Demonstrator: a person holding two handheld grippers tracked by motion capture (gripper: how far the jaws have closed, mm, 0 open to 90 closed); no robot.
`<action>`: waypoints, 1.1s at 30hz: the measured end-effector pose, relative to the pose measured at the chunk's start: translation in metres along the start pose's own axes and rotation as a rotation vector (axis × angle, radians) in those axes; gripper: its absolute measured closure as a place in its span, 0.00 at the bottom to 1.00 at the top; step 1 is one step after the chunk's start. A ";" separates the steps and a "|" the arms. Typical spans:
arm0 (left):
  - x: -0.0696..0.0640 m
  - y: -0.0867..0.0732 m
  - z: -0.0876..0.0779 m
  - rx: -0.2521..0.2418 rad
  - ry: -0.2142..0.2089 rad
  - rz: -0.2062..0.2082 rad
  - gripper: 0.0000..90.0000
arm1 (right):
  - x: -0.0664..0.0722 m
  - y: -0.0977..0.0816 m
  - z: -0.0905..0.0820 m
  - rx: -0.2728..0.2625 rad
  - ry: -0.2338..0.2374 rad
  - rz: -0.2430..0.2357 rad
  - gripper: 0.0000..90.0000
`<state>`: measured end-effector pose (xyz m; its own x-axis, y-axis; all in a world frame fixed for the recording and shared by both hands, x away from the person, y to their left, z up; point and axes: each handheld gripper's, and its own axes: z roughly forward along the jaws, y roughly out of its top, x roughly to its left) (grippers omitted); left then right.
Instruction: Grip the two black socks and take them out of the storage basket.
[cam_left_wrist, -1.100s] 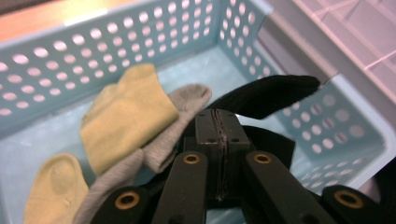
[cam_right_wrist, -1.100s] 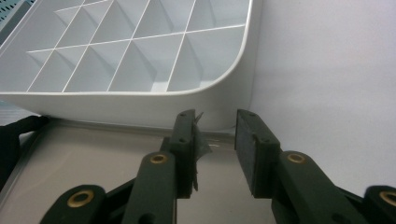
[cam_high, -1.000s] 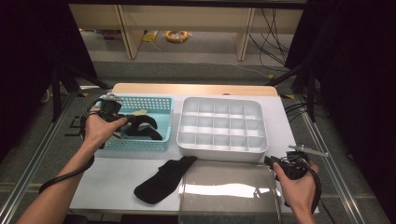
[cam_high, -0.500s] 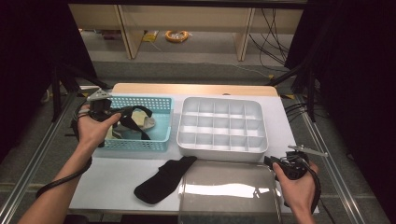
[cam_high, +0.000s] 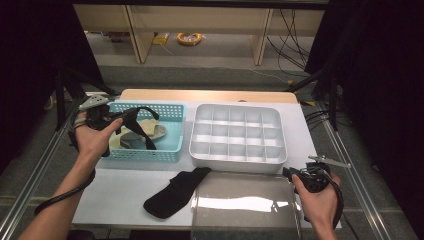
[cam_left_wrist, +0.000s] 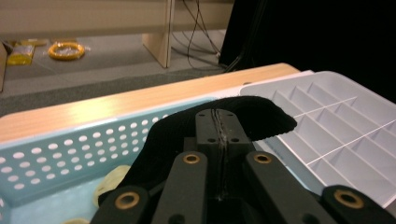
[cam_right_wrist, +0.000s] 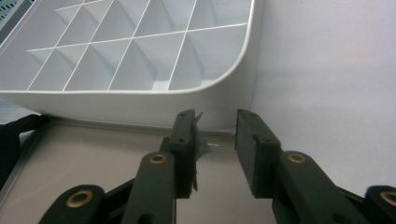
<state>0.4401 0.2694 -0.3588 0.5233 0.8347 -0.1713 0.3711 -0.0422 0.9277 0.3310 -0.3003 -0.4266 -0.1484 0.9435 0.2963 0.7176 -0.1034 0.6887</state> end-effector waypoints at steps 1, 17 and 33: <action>0.000 0.001 -0.003 -0.009 -0.001 0.003 0.99 | 0.000 0.000 0.000 0.001 0.001 0.001 0.77; -0.012 0.013 -0.064 -0.143 -0.024 0.044 0.98 | 0.002 0.000 0.001 -0.002 0.013 -0.016 0.77; -0.023 0.002 -0.103 -0.203 -0.062 0.071 0.98 | 0.004 0.000 0.001 0.004 0.010 -0.004 0.77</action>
<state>0.3498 0.3066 -0.3187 0.5909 0.7982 -0.1170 0.1728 0.0165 0.9848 0.3306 -0.2959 -0.4258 -0.1580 0.9408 0.2998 0.7198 -0.0980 0.6872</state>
